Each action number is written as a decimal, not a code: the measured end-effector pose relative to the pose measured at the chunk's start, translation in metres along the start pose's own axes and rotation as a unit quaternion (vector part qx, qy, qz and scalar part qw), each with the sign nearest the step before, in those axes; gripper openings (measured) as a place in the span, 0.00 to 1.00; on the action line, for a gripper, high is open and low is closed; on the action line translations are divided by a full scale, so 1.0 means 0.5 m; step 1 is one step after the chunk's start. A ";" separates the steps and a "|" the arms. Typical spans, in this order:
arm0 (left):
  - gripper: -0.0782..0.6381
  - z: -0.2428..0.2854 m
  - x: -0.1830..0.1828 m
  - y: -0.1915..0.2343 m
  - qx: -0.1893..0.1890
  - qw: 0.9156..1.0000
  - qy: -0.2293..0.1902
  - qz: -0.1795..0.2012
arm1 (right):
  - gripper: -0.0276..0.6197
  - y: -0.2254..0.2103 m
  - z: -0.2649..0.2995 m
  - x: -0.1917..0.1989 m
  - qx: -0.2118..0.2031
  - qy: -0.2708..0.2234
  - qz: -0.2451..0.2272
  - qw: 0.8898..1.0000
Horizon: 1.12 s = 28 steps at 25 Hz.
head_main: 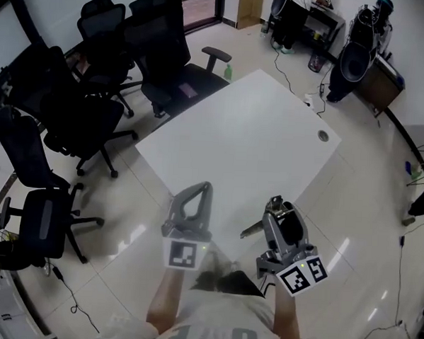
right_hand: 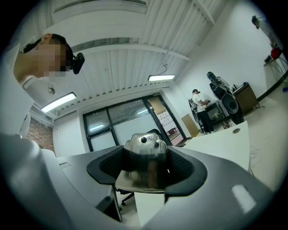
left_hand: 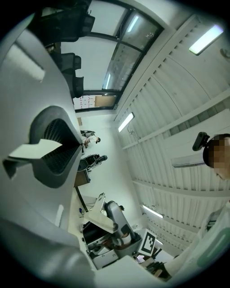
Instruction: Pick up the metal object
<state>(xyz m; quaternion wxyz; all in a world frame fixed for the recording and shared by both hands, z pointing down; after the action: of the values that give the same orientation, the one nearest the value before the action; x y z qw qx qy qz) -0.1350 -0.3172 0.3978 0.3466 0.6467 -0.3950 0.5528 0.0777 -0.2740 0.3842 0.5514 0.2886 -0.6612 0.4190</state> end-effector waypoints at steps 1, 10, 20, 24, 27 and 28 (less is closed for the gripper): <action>0.11 -0.004 -0.004 0.003 0.002 1.000 -0.008 0.004 | 0.51 0.007 -0.003 -0.003 0.000 -0.008 0.003 1.000; 0.11 -0.137 -0.036 -0.043 -0.013 0.997 -0.027 -0.076 | 0.51 0.121 -0.111 -0.022 -0.027 -0.050 -0.016 0.998; 0.11 -0.476 -0.071 -0.306 -0.013 0.999 -0.013 -0.050 | 0.51 0.248 -0.495 0.032 -0.044 -0.069 -0.015 0.997; 0.11 -0.613 -0.093 -0.384 -0.015 0.999 -0.002 -0.048 | 0.51 0.304 -0.621 0.049 -0.035 -0.056 -0.034 0.997; 0.11 -0.693 -0.120 -0.419 -0.017 0.999 0.004 -0.052 | 0.51 0.358 -0.690 0.058 -0.042 -0.051 -0.029 0.997; 0.11 -0.717 -0.132 -0.429 -0.018 0.999 0.003 -0.048 | 0.51 0.377 -0.712 0.058 -0.045 -0.051 -0.032 0.997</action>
<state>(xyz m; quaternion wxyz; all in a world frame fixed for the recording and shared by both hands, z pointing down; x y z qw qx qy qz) -0.1066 0.1044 0.3833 0.3857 0.6570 -0.3723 0.5302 0.0854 0.1299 0.3823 0.5430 0.3054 -0.6968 0.3554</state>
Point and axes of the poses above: the fingertips, and each gripper's own axes: z forward along the fingers, y to its left, x out of its underside, the point moved 6 cm from there along -z, backward along the fingers, and after that the axes turned 15 degrees about -z, right-handed, at the moved point
